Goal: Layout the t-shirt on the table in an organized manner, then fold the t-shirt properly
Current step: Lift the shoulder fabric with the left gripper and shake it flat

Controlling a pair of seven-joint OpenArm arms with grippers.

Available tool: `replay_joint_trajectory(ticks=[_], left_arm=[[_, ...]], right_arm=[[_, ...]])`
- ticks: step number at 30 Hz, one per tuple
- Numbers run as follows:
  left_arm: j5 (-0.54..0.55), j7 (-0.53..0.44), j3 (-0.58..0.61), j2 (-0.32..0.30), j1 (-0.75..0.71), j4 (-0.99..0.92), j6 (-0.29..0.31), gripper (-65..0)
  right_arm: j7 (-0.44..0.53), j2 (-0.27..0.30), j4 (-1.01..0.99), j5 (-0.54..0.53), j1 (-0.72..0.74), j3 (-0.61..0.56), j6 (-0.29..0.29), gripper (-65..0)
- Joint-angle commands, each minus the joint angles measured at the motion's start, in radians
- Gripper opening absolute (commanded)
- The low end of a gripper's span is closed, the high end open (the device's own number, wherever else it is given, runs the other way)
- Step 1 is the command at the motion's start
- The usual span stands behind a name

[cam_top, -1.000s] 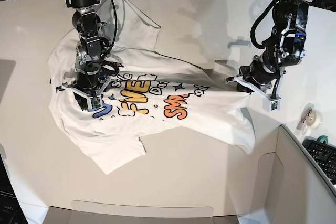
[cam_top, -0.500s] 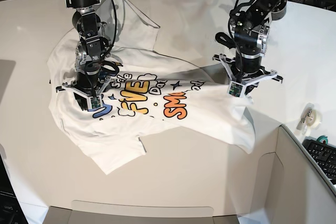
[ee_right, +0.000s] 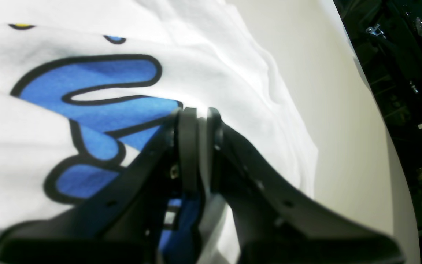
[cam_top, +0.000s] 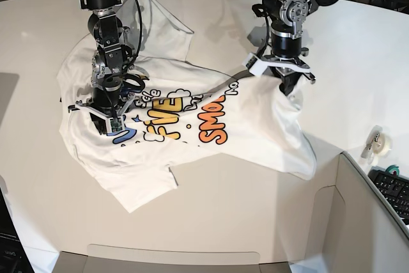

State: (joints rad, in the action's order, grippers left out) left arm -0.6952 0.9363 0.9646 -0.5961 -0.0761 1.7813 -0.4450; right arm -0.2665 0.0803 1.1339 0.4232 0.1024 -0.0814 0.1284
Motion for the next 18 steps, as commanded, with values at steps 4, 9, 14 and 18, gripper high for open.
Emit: replay_joint_trajectory(ticks=[4,9,14,18], left_arm=[[-0.017,-0.012,0.001,0.077,-0.05,-0.053,-0.019,-57.4],[-0.019,-0.001,0.0,0.097,-0.073,-0.001,-0.021,-35.4],[-0.017,-0.004,-0.063,0.094,-0.089,0.09,-0.021,-24.4],[-0.014,-0.001,-0.1,0.094,-0.089,0.15,-0.018,-24.4]], right_arm=[[-0.164,0.002,-0.05,-0.025,-0.039,-0.001,-0.083,-59.8],[-0.164,0.002,-0.047,-0.025,-0.039,-0.001,-0.083,-59.8],[-0.165,0.0,-0.044,-0.025,-0.039,-0.001,-0.083,-59.8],[-0.165,0.002,-0.042,-0.025,-0.039,-0.001,-0.083,-59.8]])
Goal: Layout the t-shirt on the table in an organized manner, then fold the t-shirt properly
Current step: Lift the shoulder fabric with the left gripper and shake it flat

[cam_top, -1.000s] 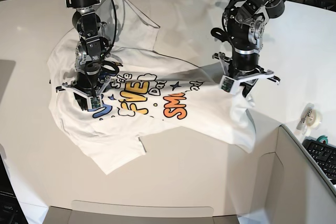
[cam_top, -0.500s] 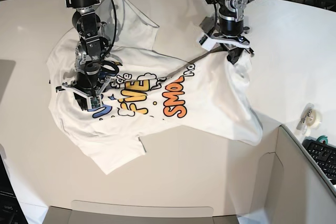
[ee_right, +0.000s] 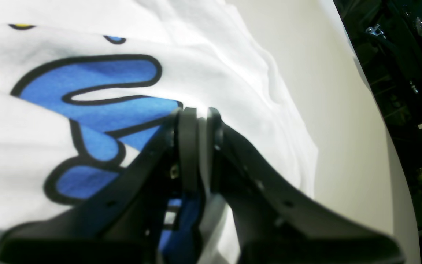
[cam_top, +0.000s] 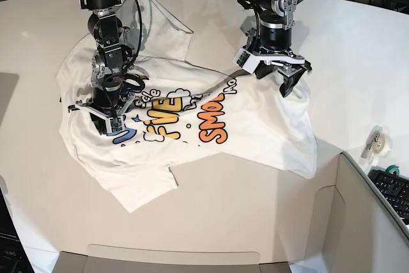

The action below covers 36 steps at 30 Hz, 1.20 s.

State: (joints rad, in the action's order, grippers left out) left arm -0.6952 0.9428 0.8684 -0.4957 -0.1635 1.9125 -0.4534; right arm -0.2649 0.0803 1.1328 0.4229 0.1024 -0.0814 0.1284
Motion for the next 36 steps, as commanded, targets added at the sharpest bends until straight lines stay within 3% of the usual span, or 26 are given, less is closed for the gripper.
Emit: replay_joint_trajectory(ticks=[1,10,13,19,23,30,33,36], left_arm=[[-0.013,-0.008,-0.013,-0.007,-0.001,0.029,-0.009,-24.4],[0.225,-0.017,-0.119,-0.001,-0.001,0.172,-0.008,-27.5],[0.283,-0.017,-0.123,0.048,-0.005,0.175,-0.008,-29.1],[0.297,-0.037,-0.119,0.142,-0.043,0.18,-0.008,-30.0],[0.297,-0.089,-0.119,0.164,-0.048,0.18,-0.008,-30.0],[0.296,-0.095,-0.125,0.23,-0.058,0.18,-0.011,-30.1],[0.297,-0.097,-0.125,0.276,-0.06,0.18,-0.084,-31.9],[0.297,-0.135,-0.125,0.335,-0.06,0.18,-0.172,-38.1]], right_arm=[[-0.167,0.002,-0.041,-0.025,-0.039,-0.001,-0.083,-59.8],[-0.172,0.0,0.04,-0.025,-0.034,-0.001,-0.083,-59.7],[-0.172,0.002,0.074,-0.025,-0.033,-0.001,-0.083,-59.7],[-0.172,0.002,0.158,-0.023,-0.031,-0.001,-0.083,-59.7],[-0.172,0.003,0.226,-0.023,-0.033,-0.001,-0.083,-59.7],[-0.172,0.003,0.352,-0.023,-0.076,0.007,-0.083,-59.7],[-0.172,0.003,0.431,-0.023,-0.117,0.001,-0.083,-59.7],[-0.172,0.0,0.501,-0.023,-0.158,-0.001,-0.083,-59.7]])
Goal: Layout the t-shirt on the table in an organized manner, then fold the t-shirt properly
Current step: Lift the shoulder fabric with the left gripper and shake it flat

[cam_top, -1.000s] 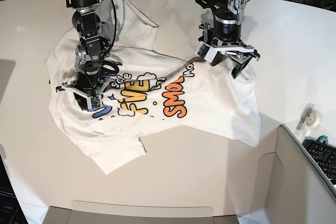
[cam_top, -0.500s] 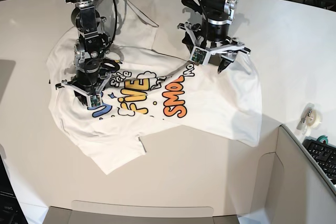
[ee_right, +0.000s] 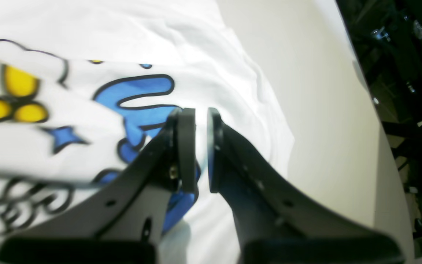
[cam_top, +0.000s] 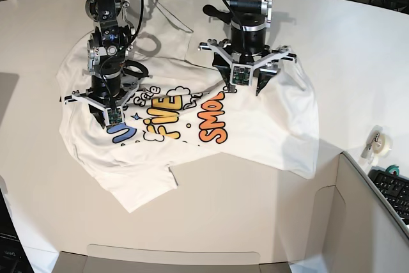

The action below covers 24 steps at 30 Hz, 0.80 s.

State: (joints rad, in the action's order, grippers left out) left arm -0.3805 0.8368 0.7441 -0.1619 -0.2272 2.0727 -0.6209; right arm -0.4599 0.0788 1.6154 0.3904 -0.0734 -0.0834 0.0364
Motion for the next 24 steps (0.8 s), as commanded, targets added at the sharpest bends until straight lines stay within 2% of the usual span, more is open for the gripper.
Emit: replay_joint_trajectory(ticks=[1,5,9,13,17,19,21,22,24], left_arm=[[-0.018,-0.05,-0.001,0.022,0.004,0.019,-0.02,-40.1],[-0.015,-0.118,-0.001,0.084,-0.022,0.019,-0.027,-43.5],[0.128,-0.181,-0.002,0.135,-0.024,0.019,-0.027,-43.7],[0.418,-0.357,-0.105,0.177,-0.03,0.019,-0.027,-43.7],[0.797,-0.653,-0.219,0.17,-0.087,0.015,-0.011,-43.7],[0.967,-0.729,-0.22,0.1,-0.088,0.015,0.059,-43.7],[1.116,-0.727,-0.203,0.015,-0.082,0.015,0.152,-43.7],[1.185,-0.726,-0.186,-0.026,-0.068,0.015,0.198,-43.7],[1.293,-0.699,-0.153,-0.135,-0.038,0.015,0.293,-43.6]], right_arm=[[0.023,0.002,0.036,0.009,0.005,0.001,0.009,-59.7],[0.023,0.005,0.082,0.009,-0.036,0.001,0.007,-59.7],[0.026,0.006,0.108,0.008,-0.065,0.001,0.007,-59.7],[0.028,0.0,0.11,0.006,-0.079,0.001,0.007,-59.7],[0.029,-0.003,0.11,0.005,-0.087,0.001,0.007,-59.7],[0.029,-0.001,0.11,0.005,-0.087,0.001,0.007,-59.7],[0.029,0.0,0.11,0.005,-0.087,0.001,0.006,-59.7],[0.029,0.0,0.11,0.005,-0.087,0.001,-0.005,-59.7],[0.029,-0.001,0.11,0.005,-0.087,0.001,-0.063,-59.8]])
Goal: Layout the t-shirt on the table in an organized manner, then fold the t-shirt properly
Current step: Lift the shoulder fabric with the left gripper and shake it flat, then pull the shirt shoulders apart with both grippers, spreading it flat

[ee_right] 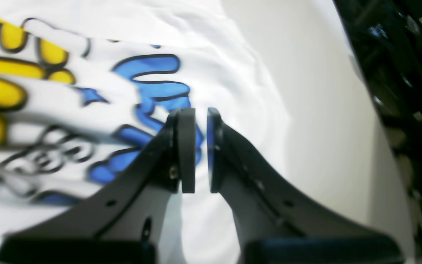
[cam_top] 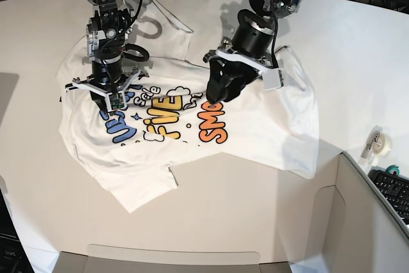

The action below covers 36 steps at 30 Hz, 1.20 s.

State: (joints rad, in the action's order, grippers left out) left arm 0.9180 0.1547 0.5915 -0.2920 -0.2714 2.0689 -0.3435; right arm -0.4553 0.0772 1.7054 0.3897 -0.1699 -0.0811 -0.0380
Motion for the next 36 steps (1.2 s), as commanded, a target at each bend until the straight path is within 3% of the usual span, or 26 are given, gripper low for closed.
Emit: replay_joint_trajectory(ticks=[1,3,6,9,13,17,22,26,32,36], left_arm=[[0.042,0.009,0.021,-0.059,0.022,0.019,0.057,-43.6],[0.092,0.049,0.052,-0.131,0.05,0.019,0.093,-43.6],[0.089,0.093,0.045,-0.171,0.028,0.019,0.088,-43.6],[0.089,0.144,-0.011,-0.212,-0.041,0.012,0.057,-43.7],[0.08,0.279,-0.127,-0.218,-0.098,0.011,-0.015,-43.9],[-0.058,0.397,-0.143,-0.191,-0.107,0.011,-0.078,-43.9],[-0.308,0.487,-0.141,-0.149,-0.144,0.006,-0.184,-43.9],[-0.469,0.526,-0.141,-0.135,-0.164,0.006,-0.21,-43.9],[-0.572,0.533,-0.147,-0.135,-0.165,0.005,-0.262,-43.9],[-0.584,0.533,-0.146,-0.135,-0.164,0.005,-0.297,-43.9]], right_arm=[[0.025,-0.001,0.022,0.005,0.01,0.001,-0.012,-59.8],[0.025,-0.001,0.022,0.005,0.007,0.001,-0.033,-59.8],[0.025,-0.001,0.034,0.005,-0.003,0.001,-0.04,-59.8],[0.02,0.0,0.083,0.005,-0.041,0.005,-0.046,-59.8],[0.019,0.002,0.152,0.004,-0.101,0.002,-0.046,-59.8],[0.019,0.006,0.183,0.004,-0.158,0.007,-0.046,-59.7],[0.016,0.025,0.164,0.004,-0.196,0.01,-0.046,-59.7],[-0.061,0.025,0.117,0.004,-0.201,0.001,-0.046,-59.8],[-0.061,0.026,0.121,0.004,-0.251,-0.033,-0.046,-59.9],[-0.061,0.026,0.203,0.004,-0.288,-0.042,-0.046,-59.9]])
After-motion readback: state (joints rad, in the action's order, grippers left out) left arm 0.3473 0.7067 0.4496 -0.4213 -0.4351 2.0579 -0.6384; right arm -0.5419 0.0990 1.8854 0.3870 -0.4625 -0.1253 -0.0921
